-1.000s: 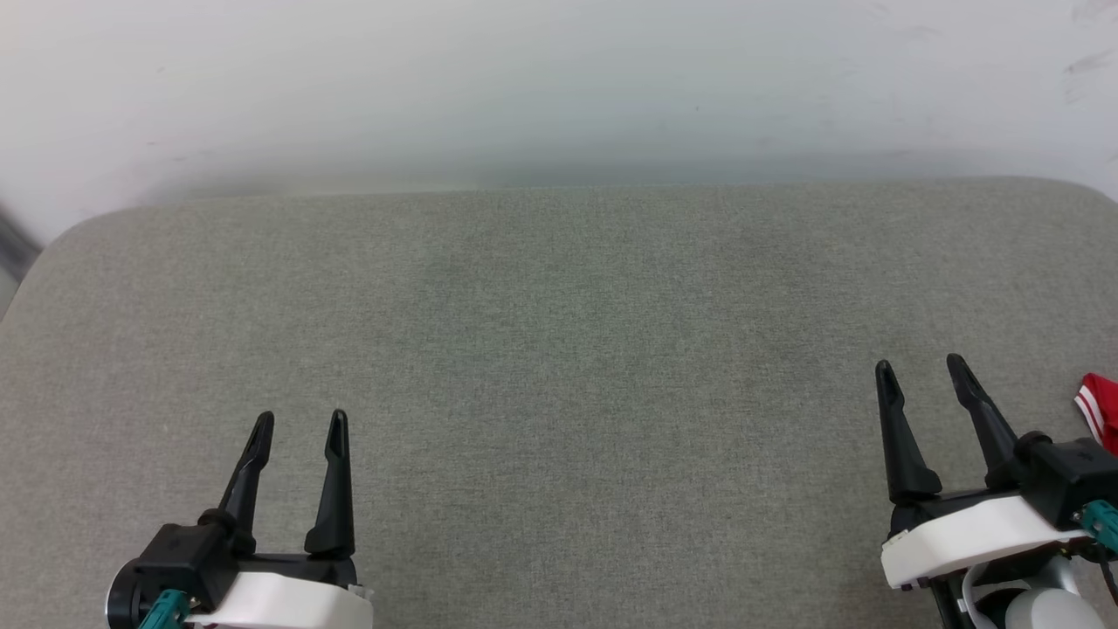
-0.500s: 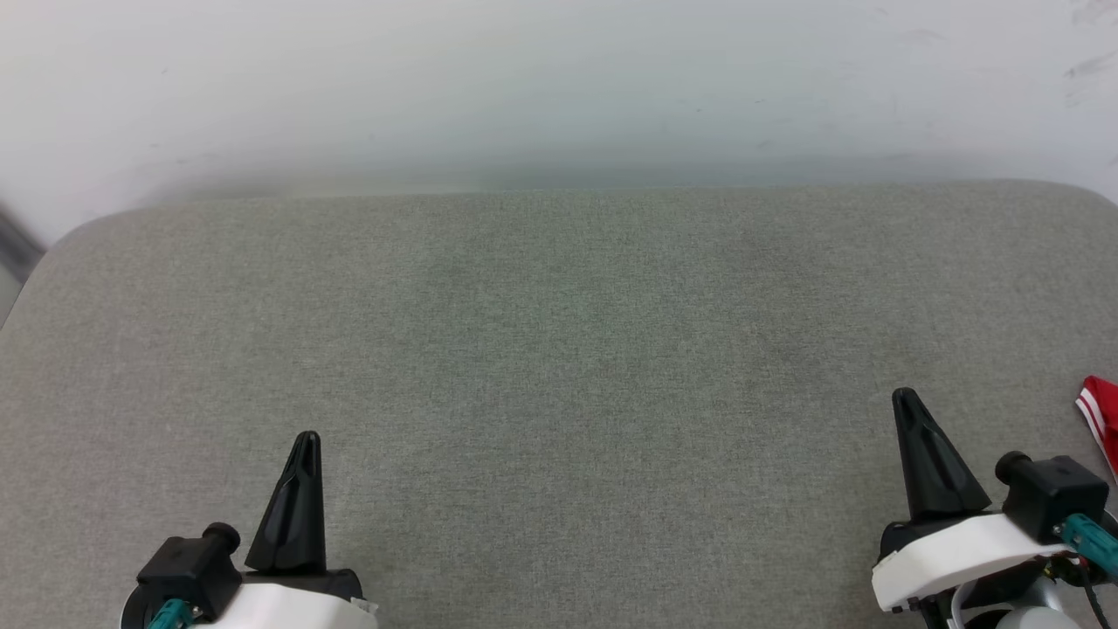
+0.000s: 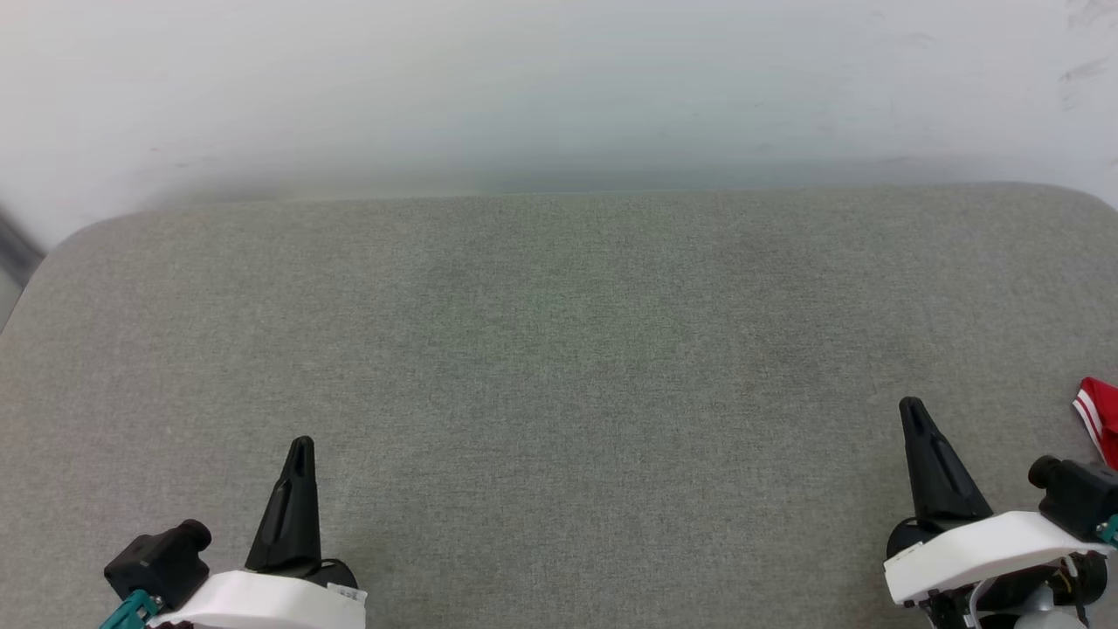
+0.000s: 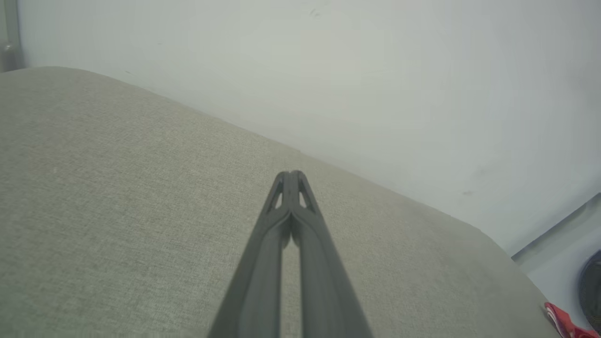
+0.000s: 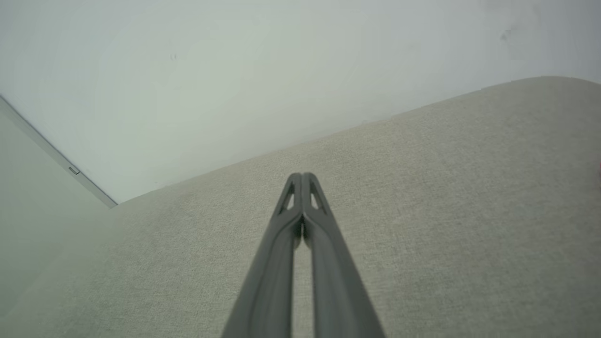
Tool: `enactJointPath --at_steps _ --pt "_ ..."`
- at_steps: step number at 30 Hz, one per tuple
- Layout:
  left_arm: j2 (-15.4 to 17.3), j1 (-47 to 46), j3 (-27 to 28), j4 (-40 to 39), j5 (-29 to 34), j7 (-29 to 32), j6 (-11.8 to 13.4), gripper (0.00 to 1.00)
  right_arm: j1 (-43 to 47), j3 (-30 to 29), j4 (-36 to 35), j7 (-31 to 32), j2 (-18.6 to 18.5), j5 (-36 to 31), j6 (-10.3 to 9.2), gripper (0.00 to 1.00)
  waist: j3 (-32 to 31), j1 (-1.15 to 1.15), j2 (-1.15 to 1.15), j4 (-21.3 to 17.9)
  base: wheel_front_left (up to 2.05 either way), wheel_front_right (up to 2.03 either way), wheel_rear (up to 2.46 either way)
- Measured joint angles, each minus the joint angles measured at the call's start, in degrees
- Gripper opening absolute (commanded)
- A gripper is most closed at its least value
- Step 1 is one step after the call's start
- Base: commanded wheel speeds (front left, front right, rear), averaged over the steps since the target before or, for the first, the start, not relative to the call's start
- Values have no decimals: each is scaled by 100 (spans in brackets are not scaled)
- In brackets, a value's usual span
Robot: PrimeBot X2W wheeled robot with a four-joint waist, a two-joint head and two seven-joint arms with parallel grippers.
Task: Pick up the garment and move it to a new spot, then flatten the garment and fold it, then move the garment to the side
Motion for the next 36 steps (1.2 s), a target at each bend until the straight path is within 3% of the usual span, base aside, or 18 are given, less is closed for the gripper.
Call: enactJointPath --at_steps 36 --pt "104 -367 27 503 -2944 667 0 0 -195 -181 420 456 16 3014 -1 0 -83 0 0 -26 0 0 0"
